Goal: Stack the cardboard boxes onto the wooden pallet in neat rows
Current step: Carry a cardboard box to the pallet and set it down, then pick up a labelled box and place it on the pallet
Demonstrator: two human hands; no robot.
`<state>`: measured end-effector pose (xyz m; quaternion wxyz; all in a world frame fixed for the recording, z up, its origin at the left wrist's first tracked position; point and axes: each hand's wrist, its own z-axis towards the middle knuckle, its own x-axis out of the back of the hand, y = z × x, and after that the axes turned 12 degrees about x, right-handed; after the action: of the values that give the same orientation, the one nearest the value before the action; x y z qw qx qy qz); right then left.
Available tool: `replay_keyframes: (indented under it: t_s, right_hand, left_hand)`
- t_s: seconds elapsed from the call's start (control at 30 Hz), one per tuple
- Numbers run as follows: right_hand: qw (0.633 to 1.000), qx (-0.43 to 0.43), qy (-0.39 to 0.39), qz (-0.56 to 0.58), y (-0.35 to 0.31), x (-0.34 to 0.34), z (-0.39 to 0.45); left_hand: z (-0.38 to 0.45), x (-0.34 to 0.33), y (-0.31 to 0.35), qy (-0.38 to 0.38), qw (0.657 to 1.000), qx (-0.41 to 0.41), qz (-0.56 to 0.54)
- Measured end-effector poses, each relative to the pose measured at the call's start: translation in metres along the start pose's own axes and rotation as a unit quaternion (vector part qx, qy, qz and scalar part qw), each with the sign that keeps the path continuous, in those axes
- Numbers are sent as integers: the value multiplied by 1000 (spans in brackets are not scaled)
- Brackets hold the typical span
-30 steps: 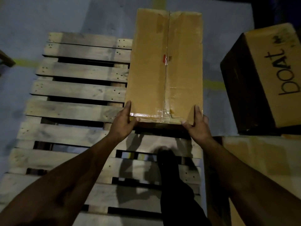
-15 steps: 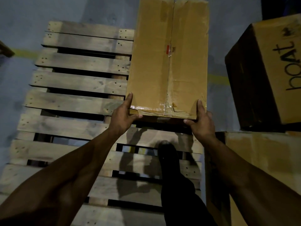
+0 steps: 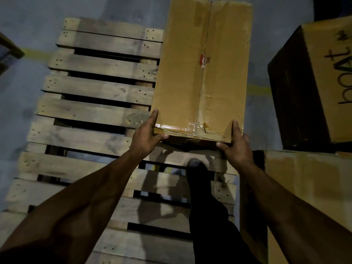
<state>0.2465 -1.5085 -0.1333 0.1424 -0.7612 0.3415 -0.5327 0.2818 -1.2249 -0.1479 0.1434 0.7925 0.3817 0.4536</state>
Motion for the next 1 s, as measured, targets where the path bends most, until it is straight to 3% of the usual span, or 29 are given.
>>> replay_keyframes:
  t_s: [0.57,0.73,0.87,1.0]
  right_hand:
    - [996,-85,-32,17,-24,1,-17]
    - [992,-103,-75,8,-57,10,-67]
    - [990,-70,-111,53,-103,22,-134]
    - [989,-14,-126,81,-152,36,-219]
  left_hand:
    - [-21,13,13,-22,996,51,65]
    - [-86,36,6,-55,991,118,-29]
    - [-168,63,-8,-25,980,153,-123]
    - [-257,102,-26,17,979,140,-150]
